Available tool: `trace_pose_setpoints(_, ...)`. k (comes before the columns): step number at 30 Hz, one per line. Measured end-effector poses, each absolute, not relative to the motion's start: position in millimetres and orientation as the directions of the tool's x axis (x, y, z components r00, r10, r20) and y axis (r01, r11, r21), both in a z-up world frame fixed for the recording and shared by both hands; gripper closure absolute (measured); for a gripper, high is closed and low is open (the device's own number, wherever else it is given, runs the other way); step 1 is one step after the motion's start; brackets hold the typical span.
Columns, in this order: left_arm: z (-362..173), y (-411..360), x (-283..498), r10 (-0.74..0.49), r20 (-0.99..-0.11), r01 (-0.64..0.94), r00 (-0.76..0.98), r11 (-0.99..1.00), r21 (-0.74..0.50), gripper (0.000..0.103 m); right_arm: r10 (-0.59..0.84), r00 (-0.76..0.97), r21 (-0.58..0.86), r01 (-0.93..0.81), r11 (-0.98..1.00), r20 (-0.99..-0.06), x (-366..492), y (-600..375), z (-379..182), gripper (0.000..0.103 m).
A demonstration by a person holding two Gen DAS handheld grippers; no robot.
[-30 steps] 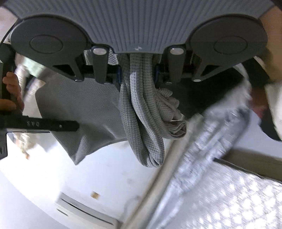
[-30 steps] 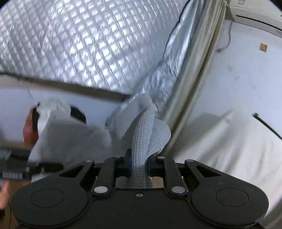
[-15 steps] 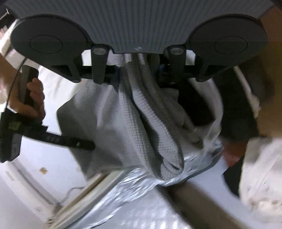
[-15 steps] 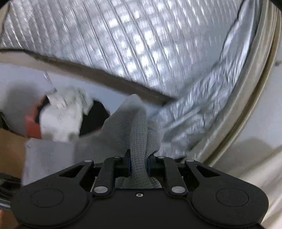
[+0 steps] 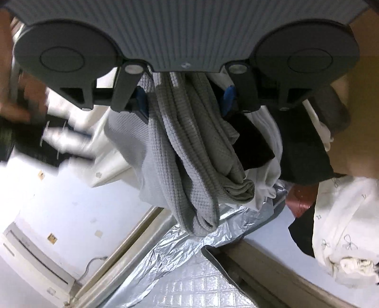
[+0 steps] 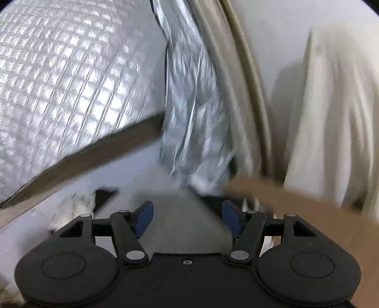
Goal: Fold clothes
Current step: 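Lift the folded shirt with both grippers and carry it to the clothes stack, then lay the shirt on top of the stack and open both grippers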
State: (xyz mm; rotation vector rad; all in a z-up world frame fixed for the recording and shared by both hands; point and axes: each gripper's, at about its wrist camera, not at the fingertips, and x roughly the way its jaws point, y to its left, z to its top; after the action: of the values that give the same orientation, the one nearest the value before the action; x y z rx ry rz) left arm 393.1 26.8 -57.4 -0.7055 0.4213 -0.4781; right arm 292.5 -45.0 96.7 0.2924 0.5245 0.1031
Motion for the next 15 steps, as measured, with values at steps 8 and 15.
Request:
trace_pose_setpoints(8, -54.1, 25.1, 389.4, -0.560, -0.204, 0.296, 0.803, 0.672, -0.679, 0.044, 0.201, 0.899, 0.388, -0.038, 0.921, -0.390, 305.3, -58.2, 36.1, 0.032)
trace_pose_setpoints(15, -52.3, 18.4, 385.0, -0.582, -0.175, 0.329, 0.794, 0.654, -0.681, 0.044, 0.124, 0.946, 0.194, -0.067, 0.979, -0.301, 308.7, -46.1, 51.2, 0.081)
